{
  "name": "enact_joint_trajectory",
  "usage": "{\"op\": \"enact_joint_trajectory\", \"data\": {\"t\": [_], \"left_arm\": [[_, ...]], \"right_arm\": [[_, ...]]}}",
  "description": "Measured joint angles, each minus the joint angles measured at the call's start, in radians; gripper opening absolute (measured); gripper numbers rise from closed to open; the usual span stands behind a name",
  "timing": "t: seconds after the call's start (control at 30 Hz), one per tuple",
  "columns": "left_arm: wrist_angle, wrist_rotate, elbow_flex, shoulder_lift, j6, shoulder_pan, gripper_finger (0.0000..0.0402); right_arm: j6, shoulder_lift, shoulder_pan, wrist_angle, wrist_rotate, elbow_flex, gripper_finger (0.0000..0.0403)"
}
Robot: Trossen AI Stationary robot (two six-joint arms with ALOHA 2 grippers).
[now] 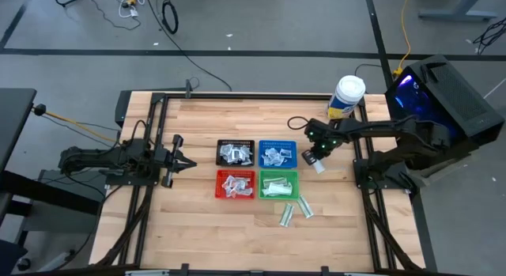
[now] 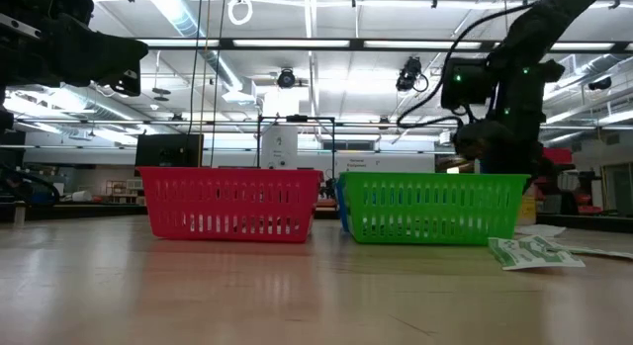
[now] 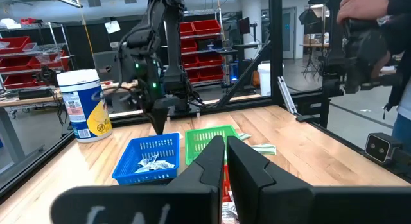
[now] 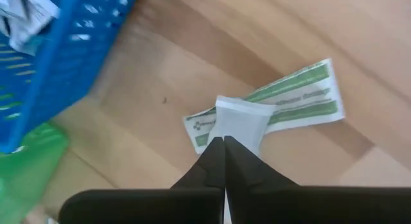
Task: Pick & Place First Aid Supplies
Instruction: Put the green bandage pack into the green bin
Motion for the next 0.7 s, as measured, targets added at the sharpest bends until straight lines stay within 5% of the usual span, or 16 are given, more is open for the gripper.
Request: {"op": "enact_joint_trajectory", "data": {"t": [0.43,0.7], "left_arm": [[0.0,0.0,0.0,0.0,0.0,0.0,0.0025],[0.0,0.0,0.0,0.0,0.0,0.0,0.0025]], "right_arm": [[0.049,-0.14,0.144,-0.06,0.039,0.045,0.0001],[0.19,-0.14,0.289,-0.105,0.123,0.046,0.0036]]}}
